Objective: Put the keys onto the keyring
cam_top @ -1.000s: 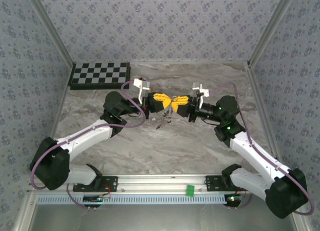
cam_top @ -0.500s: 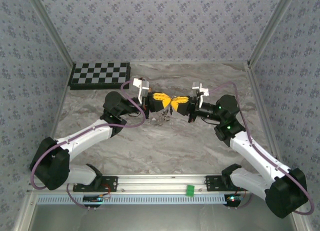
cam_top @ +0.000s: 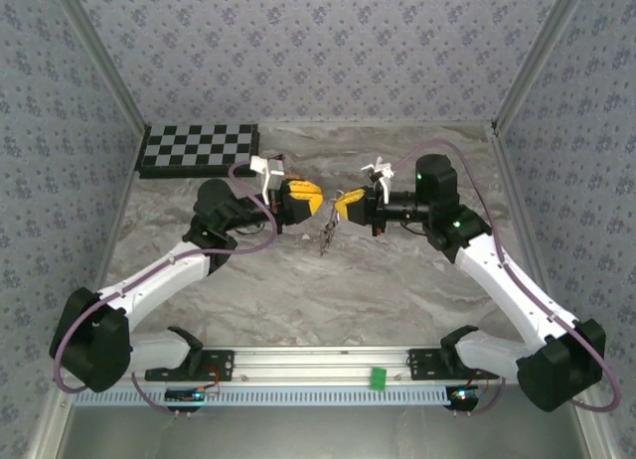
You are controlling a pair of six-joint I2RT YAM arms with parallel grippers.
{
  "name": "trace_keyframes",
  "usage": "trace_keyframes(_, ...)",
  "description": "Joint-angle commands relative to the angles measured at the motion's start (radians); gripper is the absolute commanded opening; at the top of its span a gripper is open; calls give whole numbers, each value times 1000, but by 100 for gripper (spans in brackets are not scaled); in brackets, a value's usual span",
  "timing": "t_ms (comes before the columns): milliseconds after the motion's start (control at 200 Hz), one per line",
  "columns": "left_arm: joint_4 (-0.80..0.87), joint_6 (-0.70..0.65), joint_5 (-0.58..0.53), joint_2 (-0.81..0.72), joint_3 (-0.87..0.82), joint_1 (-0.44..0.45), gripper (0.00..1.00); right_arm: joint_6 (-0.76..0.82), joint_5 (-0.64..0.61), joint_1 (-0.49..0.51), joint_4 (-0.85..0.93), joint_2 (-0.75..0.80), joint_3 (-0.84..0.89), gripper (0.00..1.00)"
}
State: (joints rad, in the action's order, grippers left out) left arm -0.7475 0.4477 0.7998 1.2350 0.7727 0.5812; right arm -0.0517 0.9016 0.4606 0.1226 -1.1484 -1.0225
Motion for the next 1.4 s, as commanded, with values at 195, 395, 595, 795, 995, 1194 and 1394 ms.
trace_keyframes(195, 283, -217, 73, -68, 23, -9, 27, 265, 17, 27, 469, -150, -263, 0)
trace_keyframes(395, 387, -284, 100, -38, 49, -10, 27, 396, -67, 62, 694, -249, -387, 0)
trace_keyframes(595, 483, -380, 92, -34, 64, -10, 27, 447, -118, 82, 772, -297, -447, 0)
trace_keyframes(795, 491, -388, 99, -12, 72, -13, 28, 446, -111, 82, 768, -295, -450, 0)
trace_keyframes(995, 492, -373, 145, 27, 94, -12, 28, 446, -110, 92, 764, -296, -445, 0)
trace_keyframes(1194, 493, -371, 170, 31, 103, -5, 23, 443, -114, 98, 757, -295, -443, 0)
trace_keyframes(1394, 522, -394, 177, 26, 111, 14, 16, 437, -121, 102, 752, -300, -439, 0)
